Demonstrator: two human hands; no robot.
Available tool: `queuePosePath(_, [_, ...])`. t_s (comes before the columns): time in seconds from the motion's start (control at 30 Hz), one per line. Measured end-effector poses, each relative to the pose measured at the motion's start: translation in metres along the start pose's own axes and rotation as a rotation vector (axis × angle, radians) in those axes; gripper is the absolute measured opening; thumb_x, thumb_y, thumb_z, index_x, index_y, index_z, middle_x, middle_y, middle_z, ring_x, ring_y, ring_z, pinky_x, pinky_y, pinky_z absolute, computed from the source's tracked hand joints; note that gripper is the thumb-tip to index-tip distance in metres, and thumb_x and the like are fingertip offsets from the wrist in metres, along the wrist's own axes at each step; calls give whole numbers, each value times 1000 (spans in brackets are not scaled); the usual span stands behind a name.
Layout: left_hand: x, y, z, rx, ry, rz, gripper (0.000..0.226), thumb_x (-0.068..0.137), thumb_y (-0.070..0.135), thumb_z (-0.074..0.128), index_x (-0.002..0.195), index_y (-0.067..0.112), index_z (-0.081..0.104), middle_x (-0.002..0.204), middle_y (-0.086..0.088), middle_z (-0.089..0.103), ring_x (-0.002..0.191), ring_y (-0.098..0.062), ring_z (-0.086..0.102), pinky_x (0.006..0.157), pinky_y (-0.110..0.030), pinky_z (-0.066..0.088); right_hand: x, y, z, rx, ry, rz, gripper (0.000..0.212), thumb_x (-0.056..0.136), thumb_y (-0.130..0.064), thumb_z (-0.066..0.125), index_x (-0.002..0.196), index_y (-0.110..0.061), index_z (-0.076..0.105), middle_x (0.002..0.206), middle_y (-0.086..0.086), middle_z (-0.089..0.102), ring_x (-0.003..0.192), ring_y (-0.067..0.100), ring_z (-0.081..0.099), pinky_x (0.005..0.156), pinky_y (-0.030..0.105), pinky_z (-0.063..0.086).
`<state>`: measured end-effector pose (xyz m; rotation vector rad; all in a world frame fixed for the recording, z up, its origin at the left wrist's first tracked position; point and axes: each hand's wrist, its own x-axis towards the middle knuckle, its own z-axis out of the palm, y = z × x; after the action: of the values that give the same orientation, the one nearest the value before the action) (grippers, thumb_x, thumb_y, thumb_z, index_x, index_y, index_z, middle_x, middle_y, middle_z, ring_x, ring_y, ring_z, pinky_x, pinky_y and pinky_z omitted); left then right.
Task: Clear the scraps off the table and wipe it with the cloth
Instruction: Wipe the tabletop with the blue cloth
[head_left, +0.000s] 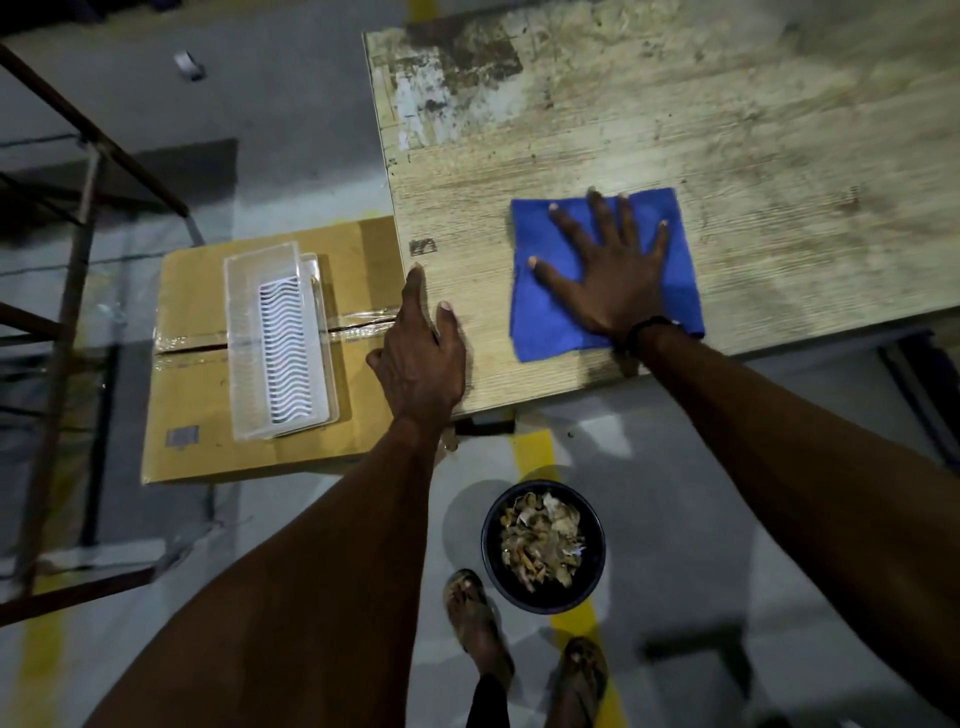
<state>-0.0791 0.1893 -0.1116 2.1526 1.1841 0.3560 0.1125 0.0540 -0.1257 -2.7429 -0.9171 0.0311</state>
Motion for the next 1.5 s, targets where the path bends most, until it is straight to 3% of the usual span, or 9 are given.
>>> queuePosePath(0.13, [-1,0,2,15,32,14,56,109,42,41,163,36,26,140,-2,67,124,-31,63,113,-54,30,7,-11,0,31,-52,90,85,88,-88,23,163,-48,18,176,2,7,162,33,1,121,72,-5])
queuePosePath(0.33, [1,-1,3,58,41,23,55,106,44,33,160,38,28,118,-8,73,110,-34,67,108,-57,38,-38,-68,25,5,10,-236,79,93,-83,28,162,-44,26,174,4,18,161,34,12,122,72,4])
queuePosePath(0.57, [-1,-2,9,134,56,44,61,101,45,30,161,35,29,118,-10,72,104,-33,67,103,-61,42,23,-78,20,21,-68,-189,85,88,-89,26,162,-48,21,175,1,11,162,32,5,122,72,-1])
queuePosePath(0.77, [2,-7,9,135,24,30,60,103,46,31,162,36,26,140,-6,64,126,-30,59,114,-70,28,34,-82,22,31,-72,-211,83,90,-88,26,163,-49,18,176,0,10,162,31,4,122,73,-1])
queuePosePath(0.9, [2,-7,8,212,45,50,61,105,43,33,164,33,25,168,-2,36,150,-28,38,119,-69,21,14,-46,18,27,-3,-193,82,88,-90,25,161,-52,22,175,-5,15,162,28,10,123,71,4])
queuePosePath(1.07, [13,-6,5,313,3,163,68,102,39,28,167,20,19,177,-3,5,162,-27,10,123,-64,15,38,-21,3,35,-80,30,80,90,-89,30,161,-54,14,176,-5,4,162,28,-3,122,69,-6])
queuePosePath(1.27, [92,20,17,299,-30,168,73,101,42,21,167,11,18,177,-5,6,163,-28,4,127,-65,9,47,-65,23,-2,-37,-56,82,92,-85,31,163,-48,16,176,1,7,162,33,2,121,71,-5])
queuePosePath(1.4, [100,23,26,343,44,174,67,104,35,29,166,9,22,176,-7,12,163,-26,9,126,-61,14,50,-44,28,-16,69,-140,80,90,-86,32,161,-49,26,174,-3,18,161,28,13,123,68,3])
queuePosePath(1.5, [102,24,30,363,100,171,65,104,33,33,164,9,27,175,-8,18,162,-25,15,126,-59,17,80,-20,19,16,87,-40,79,89,-87,36,159,-50,30,173,-3,20,161,30,14,122,71,5])
